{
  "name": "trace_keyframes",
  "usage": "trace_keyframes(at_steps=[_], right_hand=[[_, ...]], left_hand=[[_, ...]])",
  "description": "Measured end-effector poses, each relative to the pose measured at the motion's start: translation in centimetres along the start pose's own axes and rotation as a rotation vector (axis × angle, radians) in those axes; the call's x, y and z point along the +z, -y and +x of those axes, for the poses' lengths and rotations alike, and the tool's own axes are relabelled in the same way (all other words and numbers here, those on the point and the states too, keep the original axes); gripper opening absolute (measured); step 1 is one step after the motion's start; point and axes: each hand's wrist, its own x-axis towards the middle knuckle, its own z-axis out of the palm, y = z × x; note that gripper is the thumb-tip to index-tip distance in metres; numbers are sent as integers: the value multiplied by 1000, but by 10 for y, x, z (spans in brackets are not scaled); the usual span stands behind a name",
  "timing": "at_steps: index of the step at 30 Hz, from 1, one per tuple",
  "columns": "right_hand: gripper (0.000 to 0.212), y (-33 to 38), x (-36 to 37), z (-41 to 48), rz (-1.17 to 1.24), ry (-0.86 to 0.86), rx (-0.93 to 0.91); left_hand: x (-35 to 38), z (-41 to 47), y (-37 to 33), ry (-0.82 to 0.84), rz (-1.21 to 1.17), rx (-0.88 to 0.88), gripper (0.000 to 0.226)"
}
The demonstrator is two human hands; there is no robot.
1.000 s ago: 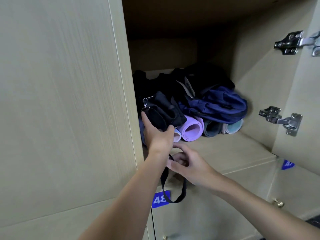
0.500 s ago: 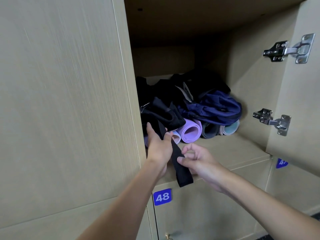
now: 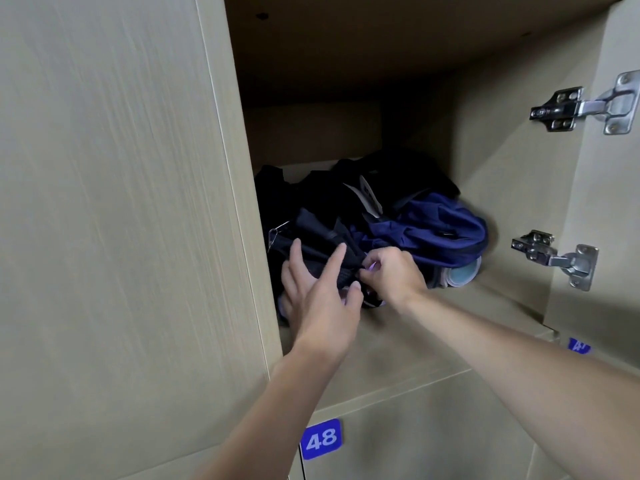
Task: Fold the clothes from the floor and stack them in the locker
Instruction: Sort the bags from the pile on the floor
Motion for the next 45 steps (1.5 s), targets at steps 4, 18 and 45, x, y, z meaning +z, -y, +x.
trace_keyframes(at_steps=[4, 18, 45], right_hand=[[15, 3, 2, 13, 120, -99, -86], [14, -38, 32, 31, -150, 23, -353], [62, -28, 15, -7, -474, 308, -194]], left_hand=[[10, 13, 1, -55, -92, -11, 58], [25, 15, 5, -91, -88, -160, 61], [24, 15, 14, -36, 28, -218, 66]])
